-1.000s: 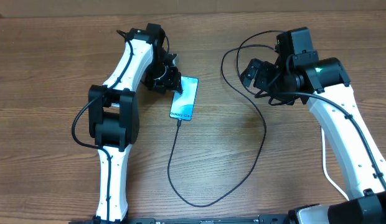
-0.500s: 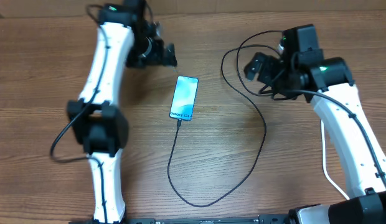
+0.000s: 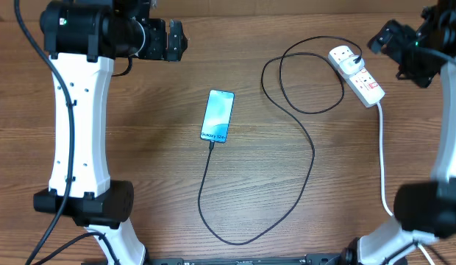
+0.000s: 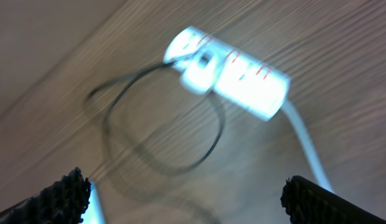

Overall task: Plug charger to phone and switch on socket
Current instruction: 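Raise the left arm away and move the right gripper to the power strip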

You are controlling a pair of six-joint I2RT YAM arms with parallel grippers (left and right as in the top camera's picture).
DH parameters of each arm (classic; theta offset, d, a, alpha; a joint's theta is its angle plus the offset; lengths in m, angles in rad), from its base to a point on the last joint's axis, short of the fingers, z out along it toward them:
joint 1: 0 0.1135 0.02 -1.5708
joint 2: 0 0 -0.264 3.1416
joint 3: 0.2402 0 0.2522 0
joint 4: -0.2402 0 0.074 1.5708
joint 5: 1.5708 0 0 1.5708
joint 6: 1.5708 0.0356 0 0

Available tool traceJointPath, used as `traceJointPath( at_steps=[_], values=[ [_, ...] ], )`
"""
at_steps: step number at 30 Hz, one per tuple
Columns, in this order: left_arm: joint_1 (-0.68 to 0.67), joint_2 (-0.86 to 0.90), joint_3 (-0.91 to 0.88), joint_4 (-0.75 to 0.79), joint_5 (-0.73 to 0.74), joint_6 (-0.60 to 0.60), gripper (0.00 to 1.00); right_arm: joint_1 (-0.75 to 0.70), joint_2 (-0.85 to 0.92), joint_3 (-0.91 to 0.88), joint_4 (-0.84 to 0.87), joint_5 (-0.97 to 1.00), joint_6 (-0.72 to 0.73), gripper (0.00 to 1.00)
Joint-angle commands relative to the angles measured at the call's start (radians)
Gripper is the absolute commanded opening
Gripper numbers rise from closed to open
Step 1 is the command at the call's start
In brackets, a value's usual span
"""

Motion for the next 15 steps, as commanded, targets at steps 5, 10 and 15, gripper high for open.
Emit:
traceJointPath(
  at_steps=[5,10,15],
  values=[
    [-0.005,0.021,-0.008,-0.001,-0.027,-0.003,1.00,-0.053,0.216,0.021,0.151,0.108,-0.023,1.00],
    [-0.005,0.021,-0.008,0.000,-0.027,-0.003,1.00,-0.065,0.308,0.021,0.239,0.250,-0.020,1.00],
    [-0.005,0.021,-0.008,0.001,-0.027,-0.003,1.00,-0.084,0.380,0.020,0.286,0.282,-0.003,1.00]
  ],
)
